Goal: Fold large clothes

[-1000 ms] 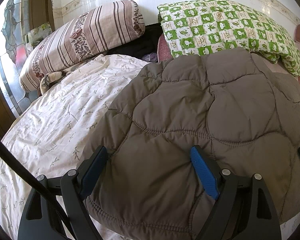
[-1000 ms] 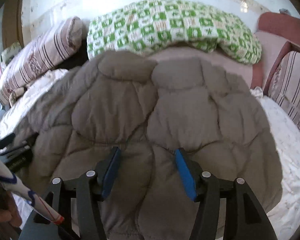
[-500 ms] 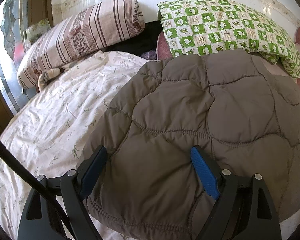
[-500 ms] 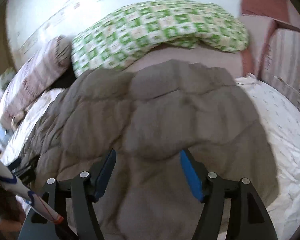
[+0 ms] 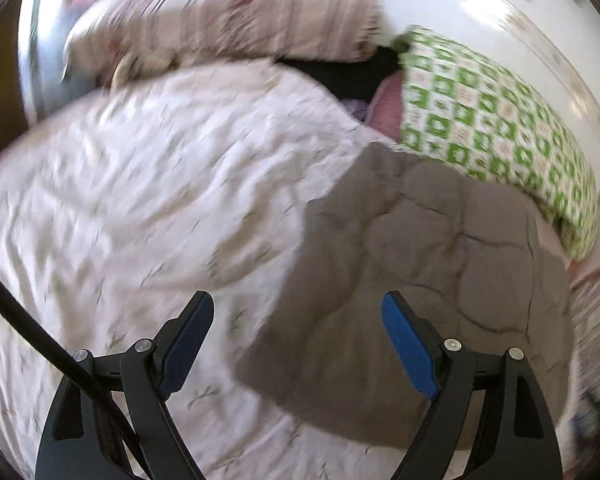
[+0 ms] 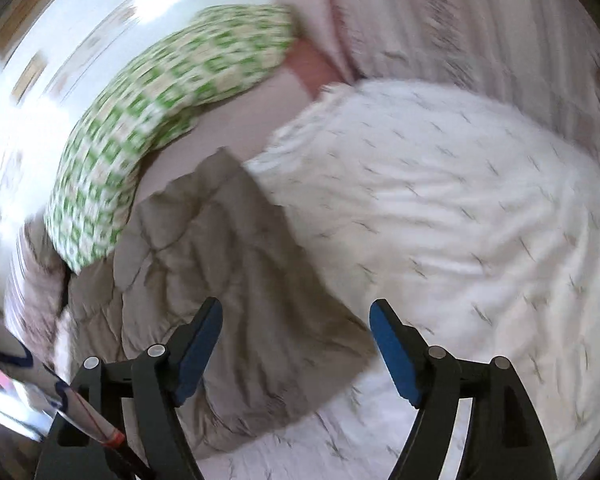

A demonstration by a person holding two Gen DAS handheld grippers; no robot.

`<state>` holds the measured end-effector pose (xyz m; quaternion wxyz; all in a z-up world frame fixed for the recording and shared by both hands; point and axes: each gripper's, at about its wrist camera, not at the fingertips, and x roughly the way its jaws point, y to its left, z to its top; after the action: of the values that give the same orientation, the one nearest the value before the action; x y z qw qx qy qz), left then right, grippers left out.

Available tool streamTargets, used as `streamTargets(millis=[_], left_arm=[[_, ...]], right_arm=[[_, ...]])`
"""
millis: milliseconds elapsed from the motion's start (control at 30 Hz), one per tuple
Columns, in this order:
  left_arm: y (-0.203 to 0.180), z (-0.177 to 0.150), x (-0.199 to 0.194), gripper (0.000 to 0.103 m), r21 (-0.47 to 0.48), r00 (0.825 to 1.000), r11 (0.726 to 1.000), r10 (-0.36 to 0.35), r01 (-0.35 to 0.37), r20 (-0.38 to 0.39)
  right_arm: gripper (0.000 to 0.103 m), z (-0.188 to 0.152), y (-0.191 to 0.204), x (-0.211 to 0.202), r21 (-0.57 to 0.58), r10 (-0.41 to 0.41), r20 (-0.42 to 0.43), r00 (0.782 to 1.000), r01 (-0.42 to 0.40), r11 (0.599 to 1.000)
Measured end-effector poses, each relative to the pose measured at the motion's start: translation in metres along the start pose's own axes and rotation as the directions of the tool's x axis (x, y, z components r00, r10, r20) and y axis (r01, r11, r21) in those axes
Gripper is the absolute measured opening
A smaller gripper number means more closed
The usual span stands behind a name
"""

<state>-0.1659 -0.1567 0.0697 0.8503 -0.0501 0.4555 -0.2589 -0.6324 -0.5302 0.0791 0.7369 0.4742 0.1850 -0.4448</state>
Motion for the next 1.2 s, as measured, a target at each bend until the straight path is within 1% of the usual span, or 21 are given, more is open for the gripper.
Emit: streamTargets(millis=[33,100,200,300,400,600,667,767,867,967,1000,1033,1067,1100,1133,1167,1200], left_arm=[[0.011,0.001,0.001,0.085,-0.039,1.0,0.999,-0.016,0.014,-0.027],[0.033,0.001,0.008,0.085,-0.127,0.993,0.99,-0.074,0.062,-0.096],[0.054,-0.006,0.018,0.085,-0.241,0.973,0.963,-0.166,0.124,-0.162],[0.059,-0.012,0.027,0.085,-0.302,0.953,0.94,-0.228,0.161,-0.202],[0.056,-0.019,0.034,0.085,-0.341,0.936,0.922,-0.27,0.184,-0.225],[0.043,-0.023,0.047,0.085,-0.378,0.922,0.898,-0.322,0.225,-0.214],[0.039,-0.024,0.051,0.085,-0.378,0.92,0.896,-0.328,0.232,-0.213],[0.034,-0.025,0.058,0.085,-0.362,0.926,0.904,-0.316,0.228,-0.205],[0.034,-0.025,0.062,0.086,-0.367,0.927,0.9,-0.322,0.236,-0.194],[0.031,-0.022,0.065,0.088,-0.351,0.93,0.906,-0.317,0.238,-0.186],[0.03,-0.021,0.065,0.088,-0.343,0.931,0.908,-0.315,0.241,-0.181],[0.027,-0.019,0.066,0.087,-0.327,0.936,0.915,-0.306,0.238,-0.176],[0.024,-0.018,0.065,0.083,-0.304,0.941,0.924,-0.292,0.231,-0.169],[0.018,-0.017,0.063,0.072,-0.258,0.952,0.942,-0.26,0.213,-0.164],[0.012,-0.015,0.059,0.067,-0.214,0.961,0.957,-0.23,0.195,-0.152],[0.001,-0.013,0.051,0.058,-0.148,0.974,0.974,-0.189,0.17,-0.128],[-0.005,-0.012,0.046,0.051,-0.107,0.98,0.982,-0.165,0.153,-0.109]], right_arm=[[0.081,-0.001,-0.012,-0.003,0.051,0.023,-0.016,1.0,-0.022,0.998],[0.081,-0.003,-0.029,-0.007,0.118,0.057,-0.036,0.998,-0.052,0.992],[0.082,-0.012,-0.05,-0.008,0.201,0.103,-0.059,0.993,-0.089,0.975],[0.082,-0.016,-0.056,0.001,0.252,0.154,-0.087,0.984,-0.128,0.959],[0.082,-0.019,-0.056,0.01,0.272,0.189,-0.096,0.977,-0.157,0.949],[0.082,-0.021,-0.049,0.029,0.258,0.213,-0.104,0.971,-0.181,0.949],[0.082,-0.022,-0.045,0.036,0.246,0.216,-0.112,0.97,-0.184,0.952],[0.082,-0.026,-0.042,0.051,0.252,0.193,-0.132,0.972,-0.155,0.955],[0.085,-0.029,-0.043,0.062,0.286,0.21,-0.14,0.968,-0.163,0.944],[0.086,-0.03,-0.04,0.075,0.293,0.215,-0.138,0.967,-0.167,0.941],[0.08,-0.03,-0.038,0.077,0.285,0.216,-0.133,0.967,-0.171,0.943],[0.068,-0.029,-0.035,0.076,0.264,0.204,-0.126,0.971,-0.166,0.95],[0.064,-0.028,-0.032,0.075,0.241,0.188,-0.122,0.974,-0.155,0.958],[0.054,-0.027,-0.025,0.071,0.198,0.169,-0.118,0.979,-0.144,0.97],[0.047,-0.026,-0.02,0.069,0.166,0.154,-0.11,0.982,-0.135,0.977],[0.044,-0.026,-0.007,0.063,0.081,0.105,-0.092,0.99,-0.098,0.992],[0.041,-0.026,0.005,0.057,0.008,0.065,-0.07,0.995,-0.064,0.998]])
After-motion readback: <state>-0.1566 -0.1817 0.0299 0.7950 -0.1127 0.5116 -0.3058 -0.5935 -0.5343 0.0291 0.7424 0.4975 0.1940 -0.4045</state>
